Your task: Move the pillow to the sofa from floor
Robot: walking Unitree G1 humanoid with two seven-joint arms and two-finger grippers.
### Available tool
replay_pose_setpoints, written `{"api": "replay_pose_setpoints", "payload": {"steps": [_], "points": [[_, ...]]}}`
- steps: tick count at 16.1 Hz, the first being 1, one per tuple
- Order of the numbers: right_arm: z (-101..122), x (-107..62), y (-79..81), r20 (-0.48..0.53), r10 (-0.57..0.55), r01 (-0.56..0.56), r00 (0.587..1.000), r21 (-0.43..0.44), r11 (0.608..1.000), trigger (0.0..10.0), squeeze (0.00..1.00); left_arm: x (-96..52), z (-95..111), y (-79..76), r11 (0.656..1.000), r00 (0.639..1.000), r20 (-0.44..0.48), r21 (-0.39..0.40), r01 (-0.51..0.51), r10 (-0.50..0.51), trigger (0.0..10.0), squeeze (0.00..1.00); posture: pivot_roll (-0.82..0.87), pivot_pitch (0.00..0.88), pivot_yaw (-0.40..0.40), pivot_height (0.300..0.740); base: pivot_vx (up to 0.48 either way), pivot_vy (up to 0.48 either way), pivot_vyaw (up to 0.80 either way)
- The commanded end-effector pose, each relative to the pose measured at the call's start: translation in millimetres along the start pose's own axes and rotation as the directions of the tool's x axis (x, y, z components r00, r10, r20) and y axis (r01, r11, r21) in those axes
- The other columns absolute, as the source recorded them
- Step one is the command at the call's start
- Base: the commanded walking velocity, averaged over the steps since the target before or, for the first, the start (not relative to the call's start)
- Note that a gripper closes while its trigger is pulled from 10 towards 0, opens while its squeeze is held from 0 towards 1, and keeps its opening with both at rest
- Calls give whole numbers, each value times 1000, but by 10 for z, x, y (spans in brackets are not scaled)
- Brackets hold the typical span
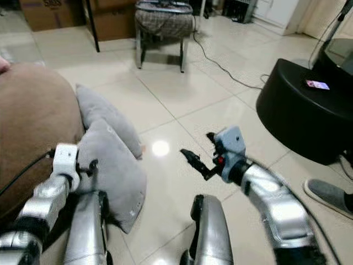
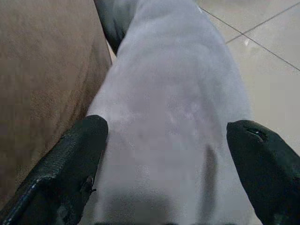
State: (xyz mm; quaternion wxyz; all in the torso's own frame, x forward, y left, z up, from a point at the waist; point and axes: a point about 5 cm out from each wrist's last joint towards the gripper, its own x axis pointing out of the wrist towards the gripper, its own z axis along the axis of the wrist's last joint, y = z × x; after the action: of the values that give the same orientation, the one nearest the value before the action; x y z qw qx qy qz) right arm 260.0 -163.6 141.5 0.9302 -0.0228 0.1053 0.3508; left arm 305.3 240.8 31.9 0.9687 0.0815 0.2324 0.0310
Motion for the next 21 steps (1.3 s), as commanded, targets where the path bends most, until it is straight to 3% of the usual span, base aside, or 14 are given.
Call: {"api": "replay_pose_setpoints", "payload": {"steps": [1, 2, 4, 5, 7, 8, 9, 10, 11, 21], "points": [[71, -47, 21, -6, 57, -57, 998, -13, 998, 10000, 1000, 21, 59, 72, 999, 999, 21, 12, -46, 45, 10000, 0, -156, 69, -108, 460, 0, 0, 0], [92, -64, 55, -7, 95, -95, 995, -66, 993, 10000, 1000, 29, 68, 109, 998, 998, 23, 12, -65, 65, 10000, 0, -159, 75, -110, 460, 0, 0, 0], [124, -70, 86, 0, 135, -135, 991, -57, 989, 10000, 1000, 39, 43, 116, 998, 998, 0, 32, -62, 62, 10000, 0, -163, 83, -112, 460, 0, 0, 0], [156, -72, 152, -23, 207, -208, 978, -34, 978, 10000, 1000, 40, -44, 116, 997, 997, -56, 56, -54, 57, 10000, 0, -167, 87, -108, 460, 0, 0, 0], [168, -70, 202, -47, 245, -247, 968, -48, 968, 10000, 1000, 31, -118, 123, 998, 993, -105, 43, -43, 47, 10000, 0, -166, 93, -106, 460, 0, 0, 0], [173, -39, 205, -53, 260, -263, 964, -64, 963, 10000, 1000, 30, -158, 109, 1000, 990, -143, -12, -22, 20, 3922, 0, -158, 95, -104, 460, 0, 0, 0], [175, -33, 201, -53, 258, -261, 965, -65, 963, 10000, 1000, 30, -161, 106, 1000, 989, -146, -22, -16, 13, 3333, 0, -157, 95, -104, 460, 0, 0, 0], [174, -20, 202, -61, 268, -271, 962, -52, 961, 10000, 1000, 31, -161, 108, 999, 989, -149, -34, -16, 11, 627, 0, -152, 90, -101, 460, 0, 0, 0], [169, -19, 229, -75, 305, -309, 949, -51, 950, 10000, 1000, 28, -183, 93, 1000, 987, -162, -29, 6, -10, 0, 0, -150, 85, -97, 460, 0, 0, 0], [11, 32, 163, -202, 268, -297, 942, -129, 946, 10000, 1000, 53, -156, -41, 997, 986, -155, 46, 64, -56, 0, 0, -124, 33, -76, 460, 0, 0, 0]]}}
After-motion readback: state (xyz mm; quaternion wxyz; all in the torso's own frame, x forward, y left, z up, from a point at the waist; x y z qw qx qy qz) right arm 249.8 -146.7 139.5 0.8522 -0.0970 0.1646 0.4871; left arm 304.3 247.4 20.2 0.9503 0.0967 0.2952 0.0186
